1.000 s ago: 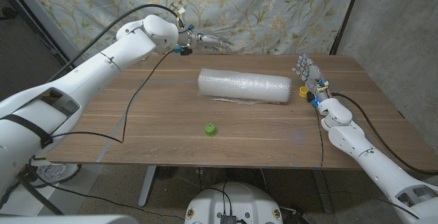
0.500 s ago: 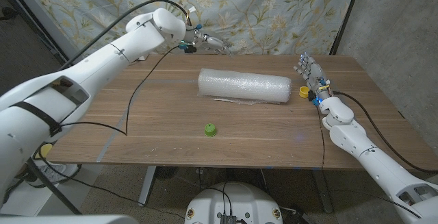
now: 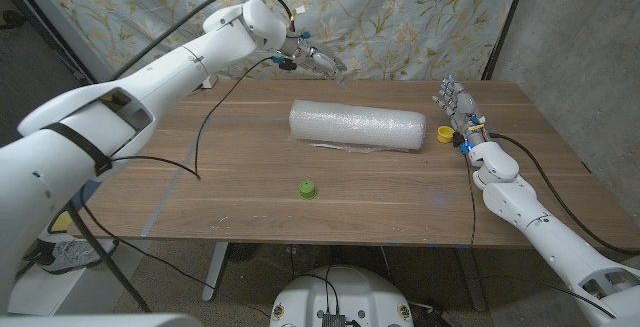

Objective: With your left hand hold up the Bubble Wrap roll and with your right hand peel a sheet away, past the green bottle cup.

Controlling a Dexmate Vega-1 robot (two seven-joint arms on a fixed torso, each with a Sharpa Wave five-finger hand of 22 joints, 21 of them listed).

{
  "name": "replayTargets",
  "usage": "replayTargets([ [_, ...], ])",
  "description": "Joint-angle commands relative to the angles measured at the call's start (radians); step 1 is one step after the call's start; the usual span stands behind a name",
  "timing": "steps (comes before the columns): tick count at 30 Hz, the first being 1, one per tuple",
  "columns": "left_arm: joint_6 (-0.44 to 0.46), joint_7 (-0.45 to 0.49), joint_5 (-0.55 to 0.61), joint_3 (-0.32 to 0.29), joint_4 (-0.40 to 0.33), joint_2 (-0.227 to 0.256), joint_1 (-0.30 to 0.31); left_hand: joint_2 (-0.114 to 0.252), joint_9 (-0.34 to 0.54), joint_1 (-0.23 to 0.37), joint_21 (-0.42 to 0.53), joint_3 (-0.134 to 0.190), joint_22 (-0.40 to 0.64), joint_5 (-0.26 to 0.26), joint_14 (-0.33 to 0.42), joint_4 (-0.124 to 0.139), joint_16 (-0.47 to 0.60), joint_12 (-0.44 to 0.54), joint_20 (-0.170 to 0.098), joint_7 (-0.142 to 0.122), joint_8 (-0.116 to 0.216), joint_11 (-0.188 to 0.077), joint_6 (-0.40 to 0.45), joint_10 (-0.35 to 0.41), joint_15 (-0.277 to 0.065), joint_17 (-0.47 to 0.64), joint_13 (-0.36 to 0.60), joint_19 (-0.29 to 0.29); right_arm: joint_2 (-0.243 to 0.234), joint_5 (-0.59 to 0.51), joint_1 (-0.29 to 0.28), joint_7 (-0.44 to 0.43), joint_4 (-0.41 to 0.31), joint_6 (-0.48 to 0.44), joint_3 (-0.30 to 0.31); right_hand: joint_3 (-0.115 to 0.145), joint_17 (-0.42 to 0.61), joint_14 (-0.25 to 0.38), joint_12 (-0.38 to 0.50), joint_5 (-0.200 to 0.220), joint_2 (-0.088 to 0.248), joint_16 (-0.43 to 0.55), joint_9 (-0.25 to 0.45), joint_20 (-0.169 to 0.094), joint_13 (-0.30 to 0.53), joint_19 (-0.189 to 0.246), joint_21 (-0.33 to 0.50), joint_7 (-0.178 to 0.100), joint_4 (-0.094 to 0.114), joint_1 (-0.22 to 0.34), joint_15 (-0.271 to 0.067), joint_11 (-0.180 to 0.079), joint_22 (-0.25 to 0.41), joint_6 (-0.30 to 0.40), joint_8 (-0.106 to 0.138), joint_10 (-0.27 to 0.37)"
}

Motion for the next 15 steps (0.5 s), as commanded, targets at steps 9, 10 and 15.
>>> replayTargets([
  [9, -0.151, -0.113, 0.074, 0.089, 0.264, -0.157, -0.126, -0.008, 0.004, 0.032, -0.002, -0.008, 0.003, 0.002, -0.022, 0.004, 0.007, 0.008, 0.005, -0.004, 0.008, 0.002, -0.036, -0.030, 0.003, 0.005, 0.006, -0.012, -0.002, 0.005, -0.010, -0.019, 0.002, 0.006, 0.016, 0.002, 0.000, -0.005, 0.006, 0.001, 0.000, 0.002, 0.006, 0.005, 0.001, -0.008, 0.004, -0.002, -0.008, -0.008, 0.003, 0.004, 0.002, -0.010, 0.000, -0.011],
  [10, -0.157, -0.119, 0.075, 0.092, 0.276, -0.164, -0.130, -0.009, 0.004, 0.033, -0.002, -0.009, 0.003, 0.003, -0.022, 0.004, 0.007, 0.008, 0.005, -0.005, 0.007, 0.003, -0.037, -0.030, 0.003, 0.005, 0.006, -0.013, -0.002, 0.004, -0.009, -0.021, 0.002, 0.006, 0.016, 0.002, 0.000, -0.005, 0.006, 0.001, 0.000, 0.002, 0.006, 0.005, 0.001, -0.009, 0.004, -0.002, -0.008, -0.008, 0.004, 0.006, 0.002, -0.010, 0.000, -0.011],
  [15, -0.186, -0.144, 0.078, 0.108, 0.338, -0.199, -0.149, -0.016, 0.004, 0.042, -0.003, -0.012, 0.003, 0.003, -0.030, 0.005, 0.005, 0.006, 0.005, -0.005, 0.005, 0.004, -0.048, -0.040, 0.004, 0.005, 0.007, -0.019, -0.002, 0.005, -0.008, -0.024, 0.005, 0.006, 0.018, 0.002, 0.000, -0.010, 0.005, 0.001, 0.001, 0.002, 0.006, 0.008, 0.001, -0.015, 0.002, -0.003, -0.009, -0.009, 0.008, 0.005, 0.002, -0.013, 0.000, -0.014],
])
